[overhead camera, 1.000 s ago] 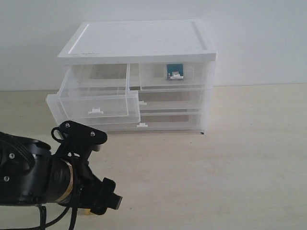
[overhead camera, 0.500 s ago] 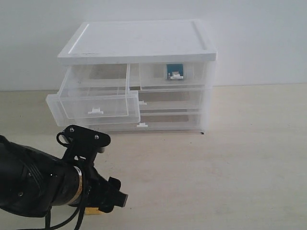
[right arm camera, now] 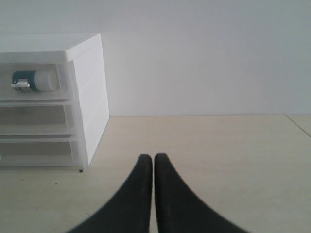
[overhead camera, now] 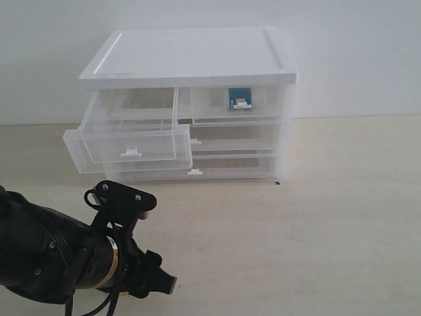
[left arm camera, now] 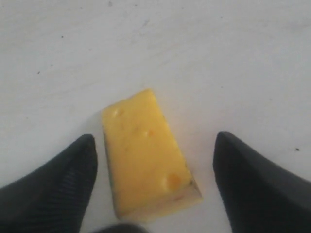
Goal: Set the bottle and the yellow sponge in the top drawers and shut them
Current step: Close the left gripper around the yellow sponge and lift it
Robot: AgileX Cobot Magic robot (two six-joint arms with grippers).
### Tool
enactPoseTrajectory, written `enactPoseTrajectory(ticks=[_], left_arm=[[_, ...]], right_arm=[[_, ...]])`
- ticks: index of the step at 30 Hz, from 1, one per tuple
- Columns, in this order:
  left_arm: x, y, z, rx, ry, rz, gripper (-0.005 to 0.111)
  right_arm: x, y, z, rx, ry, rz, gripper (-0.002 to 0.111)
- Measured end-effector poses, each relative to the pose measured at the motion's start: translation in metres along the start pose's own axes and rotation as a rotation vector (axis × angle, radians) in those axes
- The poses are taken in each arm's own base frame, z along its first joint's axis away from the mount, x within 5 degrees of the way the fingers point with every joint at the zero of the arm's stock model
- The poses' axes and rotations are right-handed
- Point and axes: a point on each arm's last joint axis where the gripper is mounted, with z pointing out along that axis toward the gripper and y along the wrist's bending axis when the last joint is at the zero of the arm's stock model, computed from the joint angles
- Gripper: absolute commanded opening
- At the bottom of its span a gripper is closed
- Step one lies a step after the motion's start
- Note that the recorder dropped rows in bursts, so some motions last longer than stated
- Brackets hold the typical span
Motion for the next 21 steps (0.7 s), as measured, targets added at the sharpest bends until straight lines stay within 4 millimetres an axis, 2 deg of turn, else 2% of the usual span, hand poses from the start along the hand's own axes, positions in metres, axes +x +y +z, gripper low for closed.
enactPoseTrajectory(ticks=[1, 4, 5, 14, 21], left_arm=[[0.0, 0.0, 0.0, 0.0, -0.001, 0.002, 0.034], [0.0, 0.0, 0.0, -0.002, -0.002, 0.006, 0.008], [0.0, 0.0, 0.0, -0.002, -0.004, 0.009, 0.004], [-0.002, -0.003, -0.003, 0.037, -0.017, 0.099, 0.004], [-0.001, -0.004, -0.037, 0.123, -0.015, 0.179, 0.004]], right_arm=[[0.0, 0.0, 0.0, 0.0, 0.0, 0.0, 0.0], [0.0, 0.0, 0.0, 0.0, 0.0, 0.0, 0.0], [0.0, 0.0, 0.0, 0.0, 0.0, 0.0, 0.0], [0.0, 0.0, 0.0, 0.0, 0.0, 0.0, 0.0], [0.0, 0.0, 0.0, 0.0, 0.0, 0.0, 0.0]])
